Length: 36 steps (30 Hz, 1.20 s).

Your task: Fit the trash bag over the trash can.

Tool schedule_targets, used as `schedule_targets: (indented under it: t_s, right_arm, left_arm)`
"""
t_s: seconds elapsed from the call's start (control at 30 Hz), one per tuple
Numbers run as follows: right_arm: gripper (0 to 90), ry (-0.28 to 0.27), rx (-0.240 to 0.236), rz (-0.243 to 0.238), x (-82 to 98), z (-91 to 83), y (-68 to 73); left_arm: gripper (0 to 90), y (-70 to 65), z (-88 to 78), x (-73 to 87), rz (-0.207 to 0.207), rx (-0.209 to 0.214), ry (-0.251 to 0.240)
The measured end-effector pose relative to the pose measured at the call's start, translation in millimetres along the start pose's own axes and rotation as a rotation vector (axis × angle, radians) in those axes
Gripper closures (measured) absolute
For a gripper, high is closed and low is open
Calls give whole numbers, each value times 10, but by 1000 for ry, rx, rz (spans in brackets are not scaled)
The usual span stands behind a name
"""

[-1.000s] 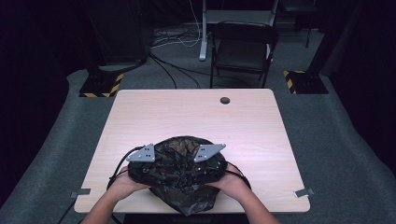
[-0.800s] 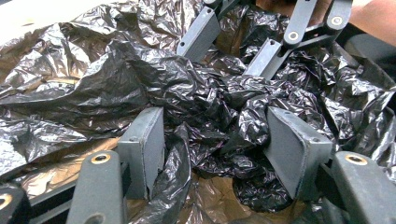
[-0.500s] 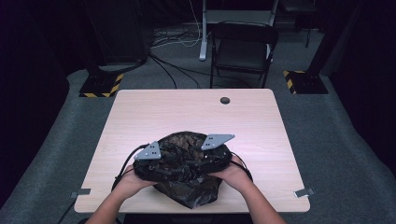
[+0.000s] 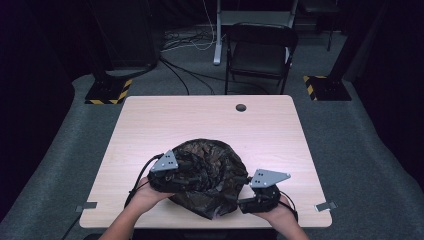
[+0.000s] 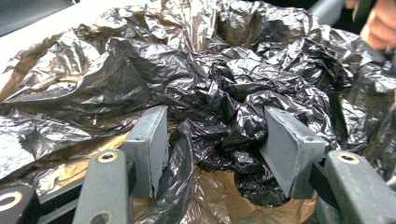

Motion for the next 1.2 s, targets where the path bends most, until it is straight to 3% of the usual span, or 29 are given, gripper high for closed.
schedule_targets:
  t_s: [0.13, 0.2, 0.3, 0.33, 0.37, 0.47, 0.57, 0.77, 1.07, 1.2]
  right_arm:
    - [352, 16, -7, 1, 68, 34, 62]
    - [402, 23, 4, -4, 69, 61, 63]
    - [579, 39, 7, 1, 88, 118, 41]
    - [709, 37, 1, -13, 102, 139, 44]
    - [709, 37, 1, -13, 102, 139, 44]
    - [895, 39, -13, -43, 118, 146, 63]
    - [900, 84, -41, -60, 189, 200, 71]
    - [900, 121, -51, -67, 290, 264, 63]
    - [900, 199, 18, -74, 477, 335, -109]
    - [900, 230, 36, -67, 544, 374, -167]
  left_arm:
    - [420, -27, 23, -10, -11, -13, 8]
    - [422, -30, 26, -12, -15, -17, 12]
    - [425, -32, 29, -13, -18, -21, 14]
    - [428, -32, 28, -13, -17, -22, 18]
    - [428, -32, 28, -13, -17, -24, 21]
    - [433, -38, 28, -13, -22, -23, 24]
    - [429, -41, 20, -15, -28, -9, 26]
    - [407, -28, -63, -97, -34, 2, 15]
    - [396, -17, -81, -53, -36, 19, 35]
    - [391, -21, -117, -104, -34, 18, 8]
Point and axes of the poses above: each handheld gripper's, and its own axes: z roughly forward along the jaws, x roughly out of its underside, y roughly to its left, the point moved 7 cm from there along z, roughly forward along the jaws, and after that the axes turned 9 degrees about x, right-handed, at the moved point
